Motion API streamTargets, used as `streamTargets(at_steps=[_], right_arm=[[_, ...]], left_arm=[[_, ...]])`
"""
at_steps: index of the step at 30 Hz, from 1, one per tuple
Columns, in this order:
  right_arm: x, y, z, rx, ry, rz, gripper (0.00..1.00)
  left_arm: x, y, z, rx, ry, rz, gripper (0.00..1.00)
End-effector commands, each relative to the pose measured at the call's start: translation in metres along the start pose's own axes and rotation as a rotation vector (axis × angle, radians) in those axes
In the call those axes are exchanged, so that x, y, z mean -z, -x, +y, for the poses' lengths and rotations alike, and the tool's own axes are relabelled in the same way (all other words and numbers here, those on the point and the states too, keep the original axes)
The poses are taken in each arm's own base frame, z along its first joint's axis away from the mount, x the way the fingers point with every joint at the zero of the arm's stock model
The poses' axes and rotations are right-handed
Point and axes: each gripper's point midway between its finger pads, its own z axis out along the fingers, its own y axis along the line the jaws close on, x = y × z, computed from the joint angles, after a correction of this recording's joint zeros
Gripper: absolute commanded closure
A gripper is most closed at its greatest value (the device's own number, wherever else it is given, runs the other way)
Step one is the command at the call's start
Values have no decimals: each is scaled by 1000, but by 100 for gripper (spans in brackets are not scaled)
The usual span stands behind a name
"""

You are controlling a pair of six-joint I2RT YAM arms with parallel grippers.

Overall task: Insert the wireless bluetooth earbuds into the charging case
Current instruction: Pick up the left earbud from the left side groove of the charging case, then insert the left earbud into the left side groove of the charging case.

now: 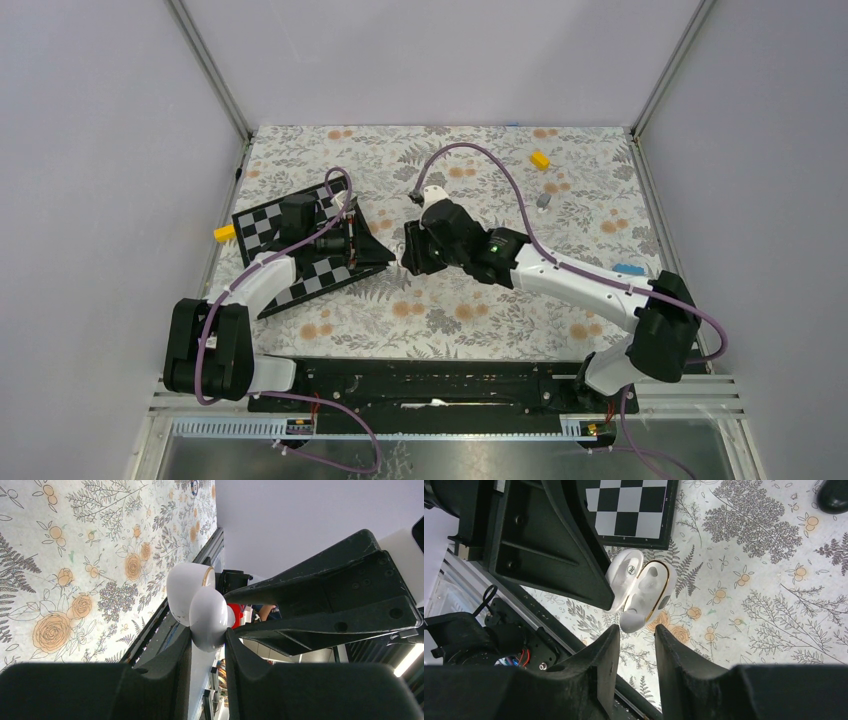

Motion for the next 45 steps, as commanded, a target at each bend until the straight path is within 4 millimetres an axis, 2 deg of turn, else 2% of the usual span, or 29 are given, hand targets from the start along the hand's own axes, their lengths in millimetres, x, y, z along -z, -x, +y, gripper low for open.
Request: streamTargets(at_steps=[1, 9, 21, 27, 34, 37, 41, 45], right_arm=[[4, 18, 9, 28, -7, -42, 62], [-2, 18, 12, 46, -2, -31, 64], [-4, 17, 12, 71, -1, -19, 81], [-3, 14, 10, 170, 8, 3, 86], [-4, -3, 14, 342, 98, 81, 87], [-6, -9, 14, 391, 122, 110, 84], [-7, -11, 13, 449, 134, 118, 78], [-4, -7, 13, 493, 138, 107, 76]], left_arm=[[3, 8, -19, -91, -33, -11, 100], [3, 8, -19, -92, -34, -10, 100], [3, 8, -19, -91, -34, -8, 100], [3, 8, -19, -91, -37, -5, 100], [3, 7, -20, -93, -39, -4, 100], [3, 7, -20, -91, -40, -3, 100], [4, 6, -21, -93, -42, -2, 100], [4, 5, -21, -93, -44, 1, 100]])
